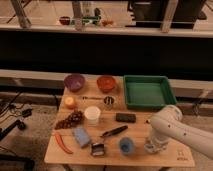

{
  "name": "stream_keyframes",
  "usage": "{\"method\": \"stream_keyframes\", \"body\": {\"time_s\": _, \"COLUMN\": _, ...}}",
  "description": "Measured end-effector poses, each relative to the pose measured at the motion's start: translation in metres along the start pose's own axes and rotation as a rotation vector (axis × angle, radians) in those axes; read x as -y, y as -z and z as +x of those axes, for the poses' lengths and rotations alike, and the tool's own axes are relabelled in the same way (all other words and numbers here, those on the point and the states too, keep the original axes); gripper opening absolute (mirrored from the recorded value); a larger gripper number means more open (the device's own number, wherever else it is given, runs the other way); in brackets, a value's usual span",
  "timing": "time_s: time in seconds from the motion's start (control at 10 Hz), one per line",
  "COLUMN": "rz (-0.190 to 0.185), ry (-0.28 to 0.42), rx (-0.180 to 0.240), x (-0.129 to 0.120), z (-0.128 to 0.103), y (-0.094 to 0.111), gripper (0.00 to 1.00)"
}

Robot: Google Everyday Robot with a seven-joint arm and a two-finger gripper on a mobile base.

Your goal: Wipe table surface with towel

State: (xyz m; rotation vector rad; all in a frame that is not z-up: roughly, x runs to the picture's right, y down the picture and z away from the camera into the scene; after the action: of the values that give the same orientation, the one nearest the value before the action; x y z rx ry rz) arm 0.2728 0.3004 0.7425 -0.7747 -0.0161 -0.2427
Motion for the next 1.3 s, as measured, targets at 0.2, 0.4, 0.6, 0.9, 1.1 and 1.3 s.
{"method": "stream_keyframes", "body": {"time_s": 0.2, "rz": -0.033, "ry": -0.014, "rx": 0.008, "x": -0.018, "z": 0.008, "y": -0.008, "gripper": 0.03}}
{"method": "stream_keyframes", "body": {"time_s": 0.4, "rz": -0.064, "ry": -0.034, "rx": 0.006, "x": -0.033, "z": 0.018, "y": -0.017, "gripper": 0.03}}
{"method": "stream_keyframes", "body": {"time_s": 0.6, "rz": -0.067, "ry": -0.059, "rx": -0.003, "x": -0.034, "z": 0.029, "y": -0.018, "gripper": 0.03}}
{"method": "stream_keyframes", "body": {"time_s": 0.9, "rz": -0.038, "ry": -0.113, "rx": -0.039, "x": -0.018, "z": 0.057, "y": -0.01, "gripper": 0.03}}
{"method": "stream_keyframes", "body": {"time_s": 1.1, "rz": -0.013, "ry": -0.134, "rx": -0.064, "x": 0.003, "z": 0.071, "y": -0.007, "gripper": 0.03}}
{"method": "stream_keyframes", "body": {"time_s": 1.3, "rz": 0.001, "ry": -0.135, "rx": -0.073, "x": 0.026, "z": 0.075, "y": -0.007, "gripper": 0.03}}
